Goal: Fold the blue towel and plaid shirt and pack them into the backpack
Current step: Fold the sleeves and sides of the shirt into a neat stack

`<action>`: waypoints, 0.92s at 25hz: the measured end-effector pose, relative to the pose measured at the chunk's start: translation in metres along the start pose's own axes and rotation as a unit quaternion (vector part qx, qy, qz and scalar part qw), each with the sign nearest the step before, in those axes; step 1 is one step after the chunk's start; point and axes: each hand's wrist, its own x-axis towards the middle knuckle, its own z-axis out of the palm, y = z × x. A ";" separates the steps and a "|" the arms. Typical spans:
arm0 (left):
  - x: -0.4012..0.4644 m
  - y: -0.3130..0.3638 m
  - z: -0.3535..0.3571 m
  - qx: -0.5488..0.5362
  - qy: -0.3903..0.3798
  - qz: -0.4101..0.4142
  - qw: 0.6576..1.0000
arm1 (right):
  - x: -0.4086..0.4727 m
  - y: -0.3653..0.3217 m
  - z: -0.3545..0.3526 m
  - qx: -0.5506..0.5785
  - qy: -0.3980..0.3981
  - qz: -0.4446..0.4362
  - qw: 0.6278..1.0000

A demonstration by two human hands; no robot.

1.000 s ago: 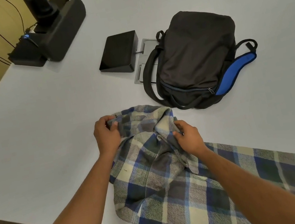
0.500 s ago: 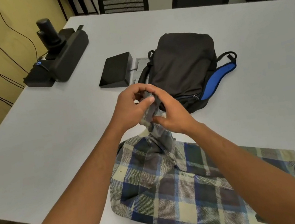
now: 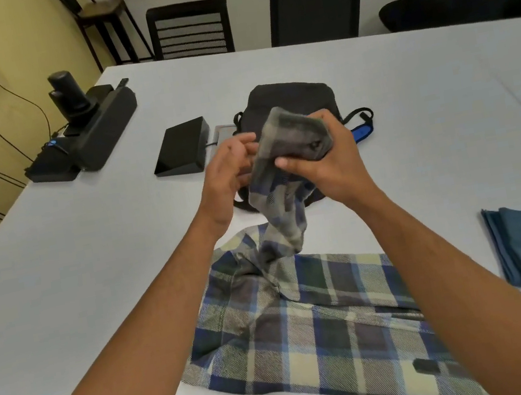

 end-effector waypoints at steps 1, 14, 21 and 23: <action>-0.005 -0.013 0.001 0.030 -0.027 -0.011 0.999 | -0.003 -0.003 -0.009 0.018 0.010 0.006 1.000; -0.046 -0.068 0.101 0.340 -0.017 0.116 0.933 | -0.082 0.027 -0.109 0.080 0.201 0.132 0.967; -0.066 -0.113 0.112 0.449 -0.154 -0.021 0.880 | -0.130 0.029 -0.161 0.082 0.283 0.174 0.940; -0.075 -0.133 0.100 0.486 -0.195 -0.078 0.848 | -0.148 0.040 -0.173 0.076 0.290 0.201 0.933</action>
